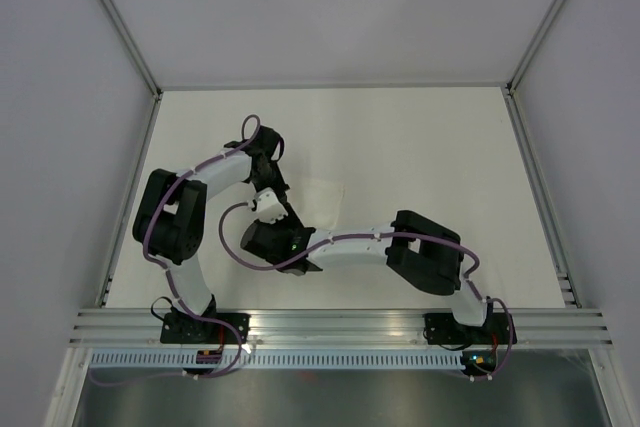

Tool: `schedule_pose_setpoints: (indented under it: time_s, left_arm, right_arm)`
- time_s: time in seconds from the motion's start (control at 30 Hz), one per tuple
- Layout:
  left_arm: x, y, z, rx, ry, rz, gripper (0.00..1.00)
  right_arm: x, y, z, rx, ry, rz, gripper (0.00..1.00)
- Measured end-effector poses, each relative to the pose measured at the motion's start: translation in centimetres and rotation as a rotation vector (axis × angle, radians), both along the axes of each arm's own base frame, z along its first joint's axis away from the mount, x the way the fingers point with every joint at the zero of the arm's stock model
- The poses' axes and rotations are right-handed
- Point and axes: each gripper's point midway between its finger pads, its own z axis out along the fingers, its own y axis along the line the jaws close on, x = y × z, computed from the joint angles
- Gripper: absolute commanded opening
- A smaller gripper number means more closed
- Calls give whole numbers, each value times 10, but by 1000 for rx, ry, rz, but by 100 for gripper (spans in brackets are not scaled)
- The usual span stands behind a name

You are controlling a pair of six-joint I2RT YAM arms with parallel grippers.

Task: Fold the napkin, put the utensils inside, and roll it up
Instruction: Roll the napkin at the center of the board.

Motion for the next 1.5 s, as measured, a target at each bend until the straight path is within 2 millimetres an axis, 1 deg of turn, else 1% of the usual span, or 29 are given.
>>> schedule_pose_setpoints:
  time_s: [0.13,0.27,0.47,0.63,0.77,0.9,0.97,1.0,1.17,1.27,1.3,1.4,1.43,1.47,1.5]
  left_arm:
    - [-1,0,0,2,4,-3,2]
    - [-3,-1,0,3,8,-5,2]
    - [-4,-1,0,4,11,-6,2]
    - [-4,-1,-1,5,16,-6,2]
    - [-3,-1,-1,5,16,-6,2]
    - [-4,-1,-1,5,18,-7,2]
    - [-4,-1,-1,5,18,-7,2]
    - [-4,-1,-1,5,18,-7,2]
    - [-4,-2,-2,2,19,-7,2]
    - [-4,-2,-2,-1,19,-8,2]
    - [-3,-3,-2,-2,18,-8,2]
    - [-3,-3,-2,-4,17,-9,2]
    - [-3,-3,-2,-4,18,-9,4]
    - [-3,-3,-2,-6,17,-10,10]
    - [-3,-4,-1,-9,17,-11,14]
  right_arm:
    - [5,-9,-12,-92,-37,-44,55]
    - [9,-15,-15,-149,-74,-73,52]
    - [6,-9,-17,-195,-122,-76,52]
    - [3,-1,-21,-226,-147,-67,52]
    - [5,2,-26,-259,-164,-70,44]
    - [9,0,-30,-310,-194,-83,39]
    - [11,-1,-30,-333,-211,-94,39]
    - [12,-2,-30,-341,-220,-100,36]
    - [14,-6,-29,-366,-245,-120,30]
    - [15,-8,-29,-377,-254,-125,22]
    - [15,-8,-28,-380,-255,-126,15]
    - [15,-8,-28,-377,-255,-128,1]
    - [15,-8,-29,-375,-254,-128,0]
    - [14,-9,-29,-370,-255,-128,1]
    - [14,-9,-29,-363,-254,-128,0]
